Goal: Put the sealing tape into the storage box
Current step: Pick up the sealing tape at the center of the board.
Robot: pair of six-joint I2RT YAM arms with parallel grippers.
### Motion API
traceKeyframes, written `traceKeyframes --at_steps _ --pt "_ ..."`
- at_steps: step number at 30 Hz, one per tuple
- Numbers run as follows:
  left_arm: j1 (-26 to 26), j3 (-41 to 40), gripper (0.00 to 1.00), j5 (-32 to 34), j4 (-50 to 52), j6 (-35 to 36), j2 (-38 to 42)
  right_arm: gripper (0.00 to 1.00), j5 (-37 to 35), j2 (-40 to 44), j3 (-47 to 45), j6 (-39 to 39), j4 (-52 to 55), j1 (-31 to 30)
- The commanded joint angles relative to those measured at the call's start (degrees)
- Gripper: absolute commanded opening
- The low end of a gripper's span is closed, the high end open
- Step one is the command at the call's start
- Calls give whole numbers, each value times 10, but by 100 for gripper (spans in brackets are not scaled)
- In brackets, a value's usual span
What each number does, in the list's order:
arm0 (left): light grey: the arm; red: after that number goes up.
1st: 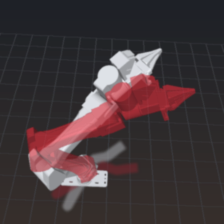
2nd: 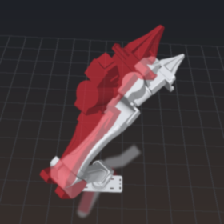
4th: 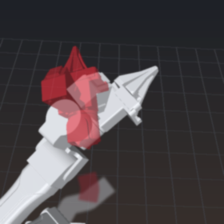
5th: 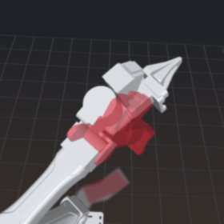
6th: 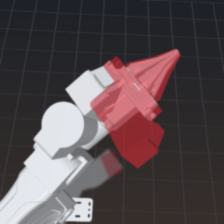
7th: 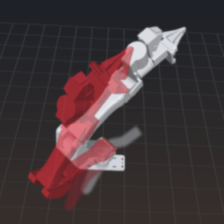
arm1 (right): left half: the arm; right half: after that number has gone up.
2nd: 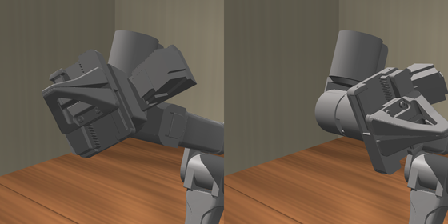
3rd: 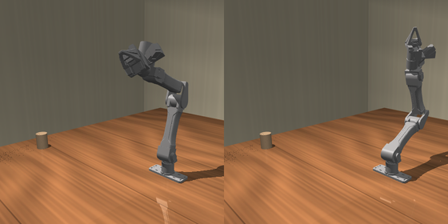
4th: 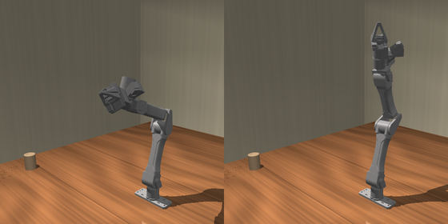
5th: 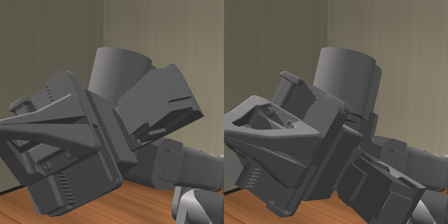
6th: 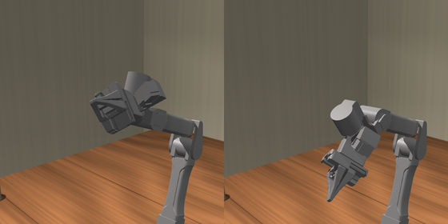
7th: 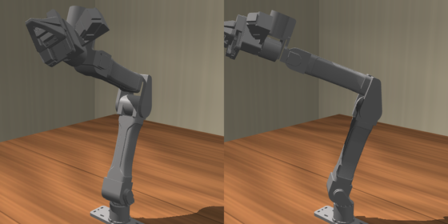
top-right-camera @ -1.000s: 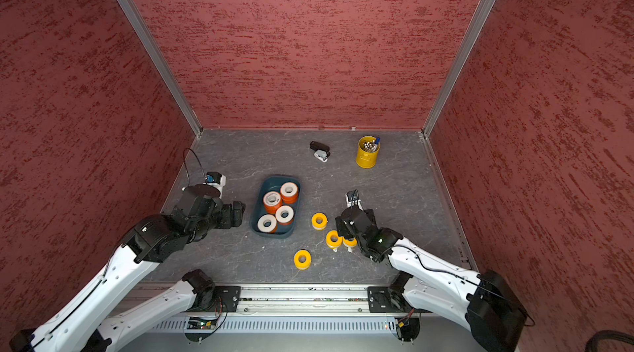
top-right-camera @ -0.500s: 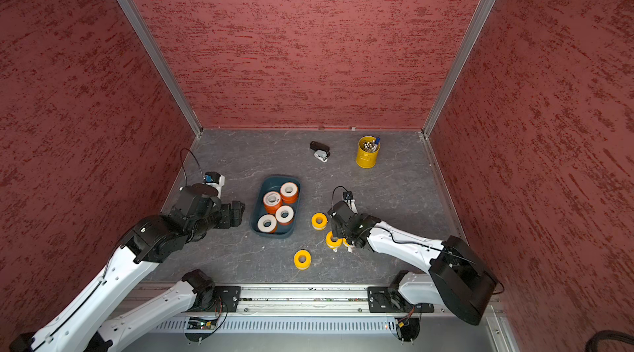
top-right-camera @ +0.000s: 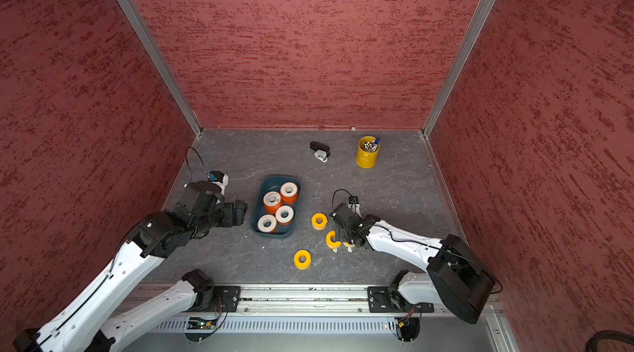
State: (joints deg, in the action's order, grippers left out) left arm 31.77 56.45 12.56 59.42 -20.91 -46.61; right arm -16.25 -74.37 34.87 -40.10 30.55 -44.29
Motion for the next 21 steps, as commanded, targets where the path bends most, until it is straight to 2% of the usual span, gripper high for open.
traceKeyframes --at_steps 1,9,21 --pt "-9 -6 92 -19 -15 11 2 86 42 -2 2 -18 11 4" --pt "-19 -9 92 -31 -20 14 4 84 68 3 -16 -29 25 3" --pt "-30 -9 92 -40 -22 17 3 65 59 -12 -6 -19 17 3"
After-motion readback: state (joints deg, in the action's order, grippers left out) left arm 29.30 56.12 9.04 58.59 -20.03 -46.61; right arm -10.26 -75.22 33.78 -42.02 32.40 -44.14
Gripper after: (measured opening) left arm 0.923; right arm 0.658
